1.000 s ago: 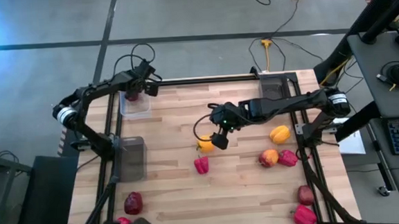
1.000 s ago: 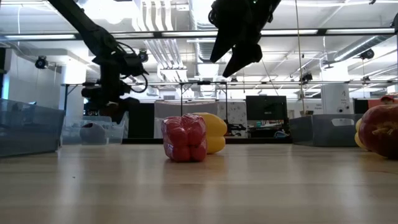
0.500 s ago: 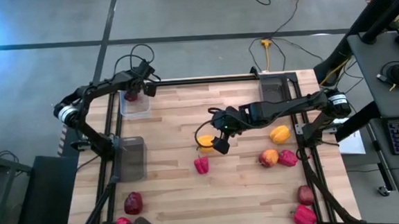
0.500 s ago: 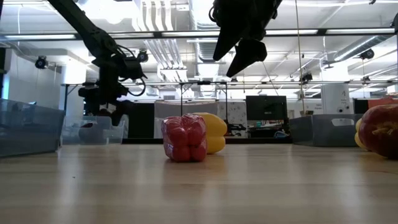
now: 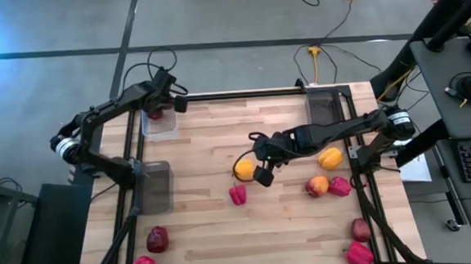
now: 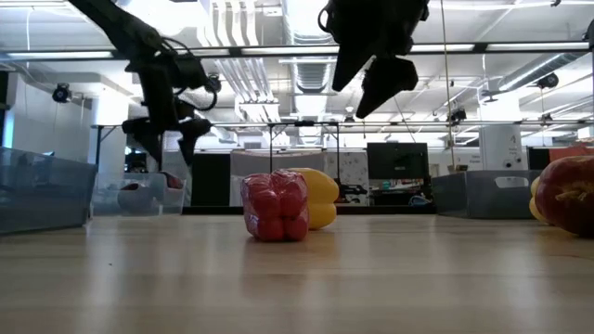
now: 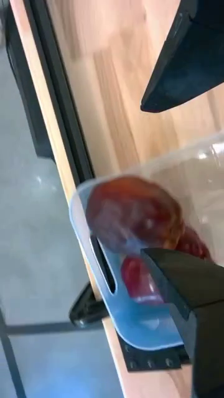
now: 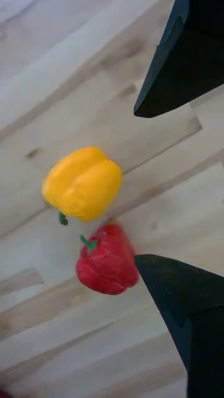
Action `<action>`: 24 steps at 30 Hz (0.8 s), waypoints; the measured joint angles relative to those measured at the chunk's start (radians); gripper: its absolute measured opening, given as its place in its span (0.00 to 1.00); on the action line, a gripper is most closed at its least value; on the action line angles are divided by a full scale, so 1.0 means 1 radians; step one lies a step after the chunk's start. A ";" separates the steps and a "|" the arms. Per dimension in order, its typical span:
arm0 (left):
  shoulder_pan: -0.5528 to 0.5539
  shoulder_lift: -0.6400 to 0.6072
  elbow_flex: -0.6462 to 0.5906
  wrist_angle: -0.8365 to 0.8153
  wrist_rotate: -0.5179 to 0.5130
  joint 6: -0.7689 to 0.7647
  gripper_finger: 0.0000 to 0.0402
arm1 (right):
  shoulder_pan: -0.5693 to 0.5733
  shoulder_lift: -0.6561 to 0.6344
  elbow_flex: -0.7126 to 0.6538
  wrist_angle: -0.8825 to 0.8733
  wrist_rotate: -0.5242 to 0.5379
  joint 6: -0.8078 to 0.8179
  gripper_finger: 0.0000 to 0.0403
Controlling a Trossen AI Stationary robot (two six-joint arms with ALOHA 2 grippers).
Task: Sort produce into baskets
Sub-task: Put the red apple into the transparent bin
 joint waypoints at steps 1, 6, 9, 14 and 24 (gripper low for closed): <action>-0.009 -0.014 0.000 0.001 0.019 0.002 0.88 | 0.009 0.000 0.000 -0.011 0.000 0.022 0.92; -0.104 -0.085 -0.001 0.025 0.112 0.011 0.88 | 0.060 -0.001 0.001 -0.231 0.002 0.185 0.92; -0.200 -0.122 -0.001 0.050 0.134 0.028 0.88 | 0.117 -0.001 0.001 -0.375 -0.002 0.299 0.92; -0.407 -0.158 -0.002 0.093 0.143 0.052 0.88 | 0.263 -0.006 0.001 -0.431 -0.093 0.512 0.92; -0.761 -0.112 -0.002 0.364 0.142 0.085 0.88 | 0.592 -0.004 0.002 -0.434 -0.308 1.018 0.92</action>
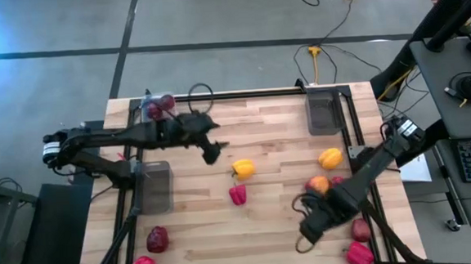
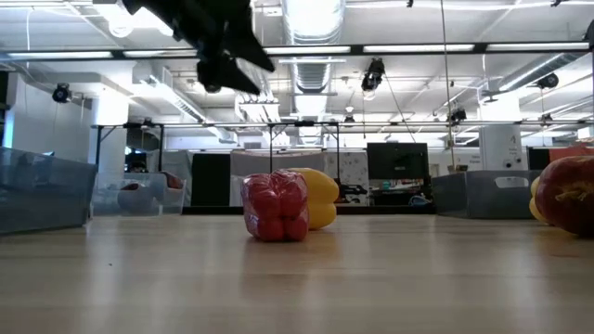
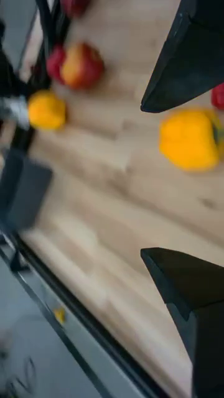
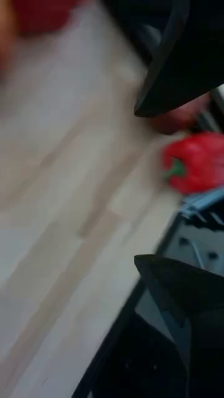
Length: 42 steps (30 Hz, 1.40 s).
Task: Sort produce into baskets
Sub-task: Put the red apple into the transparent bin
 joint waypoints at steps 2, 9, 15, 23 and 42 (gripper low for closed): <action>-0.040 0.028 0.000 0.044 0.000 -0.002 0.88 | 0.046 0.002 0.000 -0.011 -0.034 0.123 0.92; -0.146 0.138 0.000 0.192 -0.001 -0.044 0.88 | 0.103 0.006 -0.083 -0.098 -0.229 0.566 0.92; -0.220 0.206 0.000 0.256 -0.001 -0.091 0.88 | 0.099 0.006 -0.192 -0.030 -0.296 0.637 0.92; -0.261 0.232 0.003 0.268 -0.001 -0.089 0.88 | 0.098 0.006 -0.351 0.098 -0.386 0.600 0.92; -0.262 0.223 0.004 0.245 -0.001 -0.057 0.88 | 0.100 0.010 -0.511 0.274 -0.487 0.586 0.65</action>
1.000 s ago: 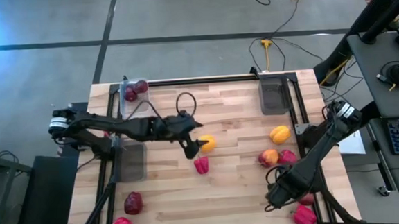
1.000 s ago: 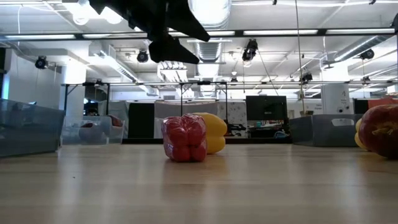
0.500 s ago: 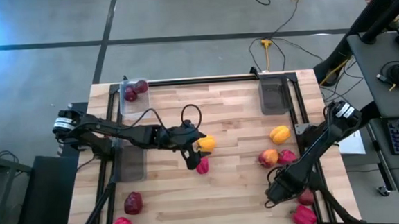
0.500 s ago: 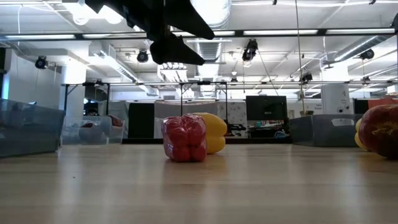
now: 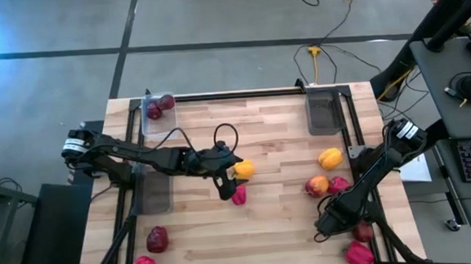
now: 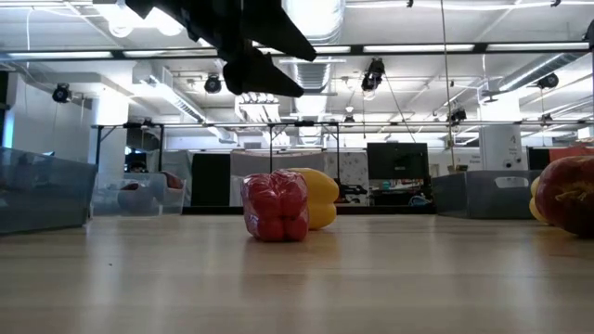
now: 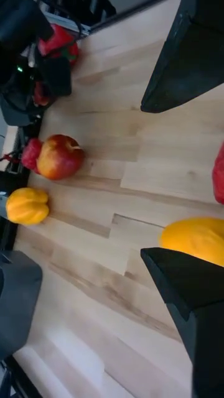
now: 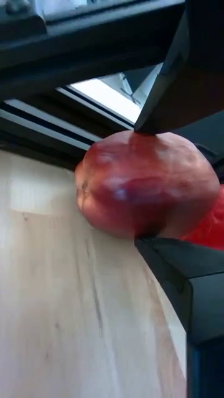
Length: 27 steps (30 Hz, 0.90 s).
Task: Sort produce into baskets
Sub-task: Put the red apple into the transparent bin
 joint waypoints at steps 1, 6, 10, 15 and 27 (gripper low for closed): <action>0.000 -0.003 0.000 -0.006 0.000 0.001 0.88 | 0.000 0.000 0.000 0.009 -0.002 -0.001 0.64; 0.000 -0.021 0.000 -0.015 0.000 0.013 0.88 | 0.000 0.000 0.000 0.016 -0.002 -0.003 0.66; 0.000 -0.049 0.000 -0.076 -0.001 0.040 0.88 | 0.000 -0.001 0.000 0.016 0.002 -0.038 0.72; 0.000 -0.092 -0.001 -0.147 -0.025 0.052 0.88 | 0.000 -0.002 0.004 0.023 0.011 -0.057 0.82; 0.000 -0.104 -0.002 -0.153 -0.055 0.038 0.88 | 0.000 -0.002 -0.026 0.100 -0.001 -0.091 0.82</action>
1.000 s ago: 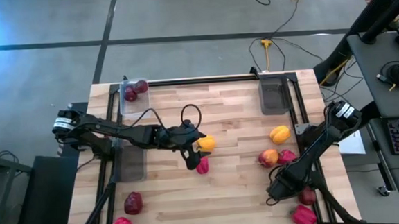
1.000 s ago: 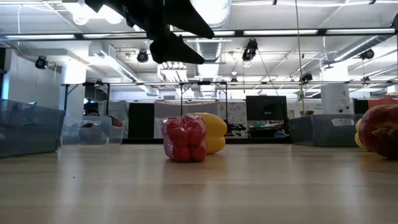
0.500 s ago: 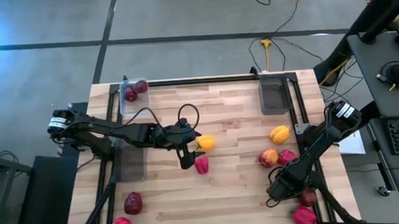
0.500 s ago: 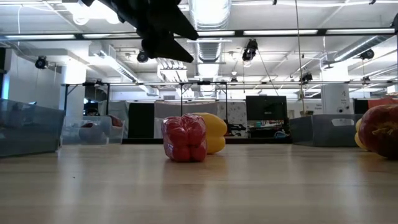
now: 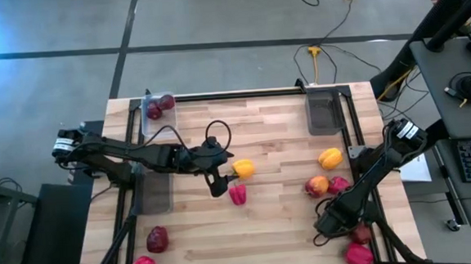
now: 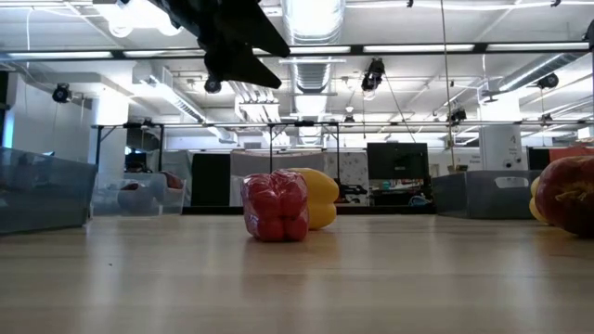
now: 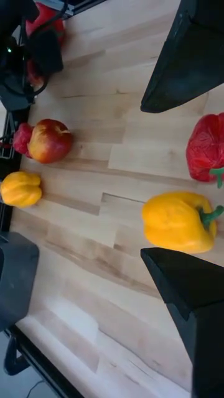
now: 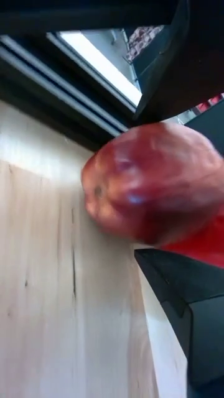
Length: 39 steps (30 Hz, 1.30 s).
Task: Sort produce into baskets
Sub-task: Put the red apple into the transparent bin
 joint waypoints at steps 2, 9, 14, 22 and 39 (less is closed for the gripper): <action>0.000 0.000 0.000 0.000 -0.001 -0.002 0.88 | 0.000 0.000 -0.013 0.036 0.001 -0.001 0.80; 0.000 -0.023 -0.001 -0.008 -0.001 0.003 0.88 | -0.012 -0.004 -0.014 0.073 0.040 -0.004 0.70; 0.000 -0.043 -0.001 -0.007 -0.004 0.016 0.88 | -0.046 -0.004 0.030 -0.004 0.135 -0.056 0.67; 0.001 -0.076 -0.002 -0.027 -0.053 0.044 0.88 | -0.170 -0.006 0.201 -0.262 0.417 -0.219 0.67; -0.040 -0.434 -0.062 -0.314 -0.050 0.021 0.88 | -0.601 0.010 0.521 -0.116 0.822 -0.791 0.66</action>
